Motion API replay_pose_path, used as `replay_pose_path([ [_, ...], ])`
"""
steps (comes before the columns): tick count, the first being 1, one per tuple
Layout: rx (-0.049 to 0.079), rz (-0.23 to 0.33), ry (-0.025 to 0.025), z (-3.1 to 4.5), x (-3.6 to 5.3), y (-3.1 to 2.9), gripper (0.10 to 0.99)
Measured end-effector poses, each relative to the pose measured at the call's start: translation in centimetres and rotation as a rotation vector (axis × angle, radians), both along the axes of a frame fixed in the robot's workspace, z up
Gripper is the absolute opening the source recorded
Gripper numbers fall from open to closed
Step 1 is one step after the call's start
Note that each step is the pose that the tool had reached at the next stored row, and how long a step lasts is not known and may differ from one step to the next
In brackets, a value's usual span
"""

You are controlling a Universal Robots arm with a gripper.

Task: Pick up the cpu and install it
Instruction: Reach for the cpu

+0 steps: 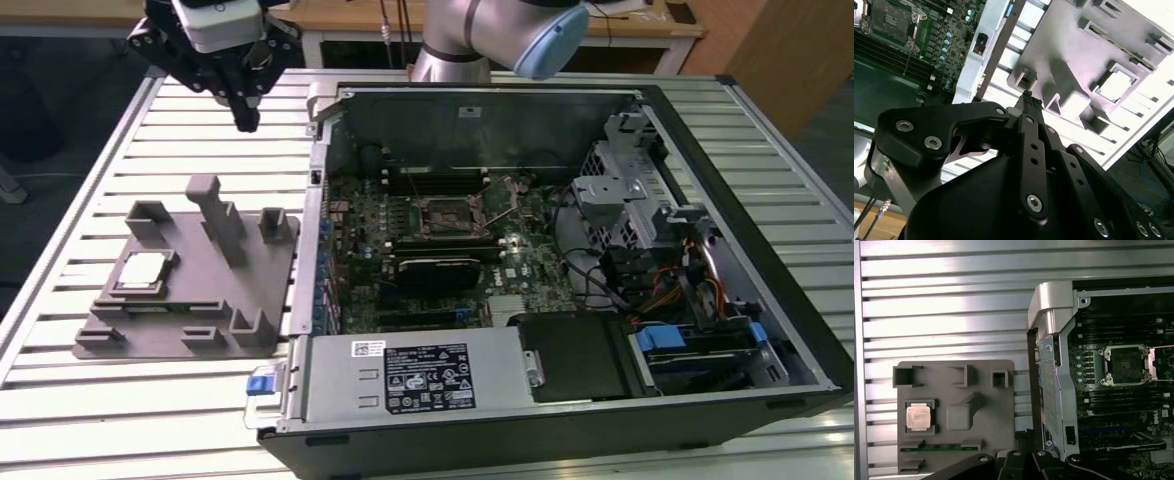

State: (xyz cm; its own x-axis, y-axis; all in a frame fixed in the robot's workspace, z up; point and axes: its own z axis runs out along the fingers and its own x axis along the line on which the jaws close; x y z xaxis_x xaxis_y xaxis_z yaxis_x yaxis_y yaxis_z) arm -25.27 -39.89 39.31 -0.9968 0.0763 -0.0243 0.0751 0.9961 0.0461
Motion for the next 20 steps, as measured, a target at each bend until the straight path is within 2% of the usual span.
replay_pose_path([
  [13, 0.000, 0.000, 0.0000, -0.07, -1.66, 0.00, 0.106],
  [20, 0.000, 0.000, 0.0000, -0.52, -2.90, 0.00, 0.106],
])
